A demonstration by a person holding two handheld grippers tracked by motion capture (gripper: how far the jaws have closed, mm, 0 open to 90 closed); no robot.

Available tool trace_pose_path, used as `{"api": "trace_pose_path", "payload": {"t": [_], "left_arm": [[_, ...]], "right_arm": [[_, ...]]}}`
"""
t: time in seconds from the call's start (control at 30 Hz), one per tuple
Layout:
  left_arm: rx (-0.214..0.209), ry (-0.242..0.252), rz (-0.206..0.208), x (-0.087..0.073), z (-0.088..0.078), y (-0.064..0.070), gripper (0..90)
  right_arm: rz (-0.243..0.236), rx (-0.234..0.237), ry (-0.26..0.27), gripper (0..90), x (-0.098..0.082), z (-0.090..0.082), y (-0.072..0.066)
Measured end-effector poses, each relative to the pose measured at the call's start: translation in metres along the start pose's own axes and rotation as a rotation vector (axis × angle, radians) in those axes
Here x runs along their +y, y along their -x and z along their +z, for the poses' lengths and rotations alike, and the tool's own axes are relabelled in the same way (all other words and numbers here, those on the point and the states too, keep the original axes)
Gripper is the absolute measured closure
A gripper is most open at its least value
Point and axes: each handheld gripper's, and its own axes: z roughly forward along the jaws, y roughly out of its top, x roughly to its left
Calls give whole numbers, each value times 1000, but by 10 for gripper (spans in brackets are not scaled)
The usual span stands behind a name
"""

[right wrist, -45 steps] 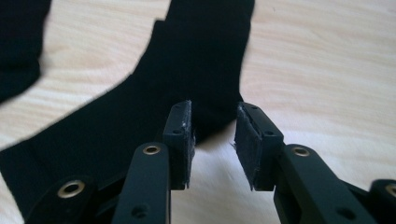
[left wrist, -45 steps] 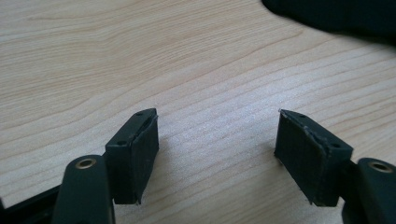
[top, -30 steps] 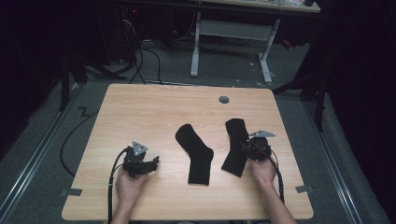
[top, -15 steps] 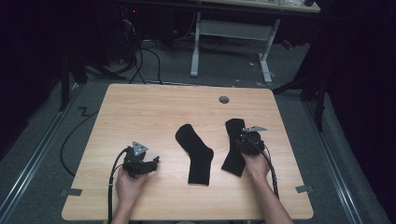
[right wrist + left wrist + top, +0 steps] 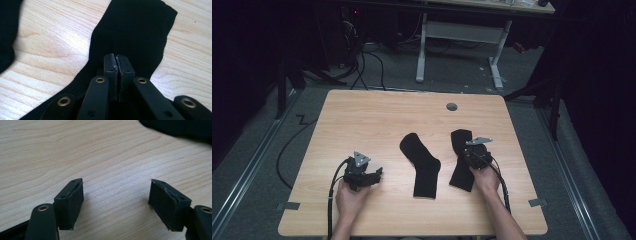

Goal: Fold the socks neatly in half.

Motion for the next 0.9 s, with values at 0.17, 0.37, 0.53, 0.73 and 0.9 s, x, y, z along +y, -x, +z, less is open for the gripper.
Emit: {"api": "trace_pose_path", "payload": {"t": [0.17, 0.37, 0.53, 0.73, 0.9], "left_arm": [[-1, 0, 0, 0, 0, 0, 283], [-1, 0, 1, 0, 0, 0, 281], [-1, 0, 1, 0, 0, 0, 281], [-1, 0, 1, 0, 0, 0, 281], [-1, 0, 1, 0, 0, 0, 281]], "right_arm": [[-28, -8, 21, 881, 2, -7, -3], [-34, 16, 87, 881, 6, -26, -6], [-45, 38, 131, 881, 9, -40, -10], [-75, 62, 179, 881, 16, -57, -20], [-100, 87, 205, 881, 22, -68, -29]]}}
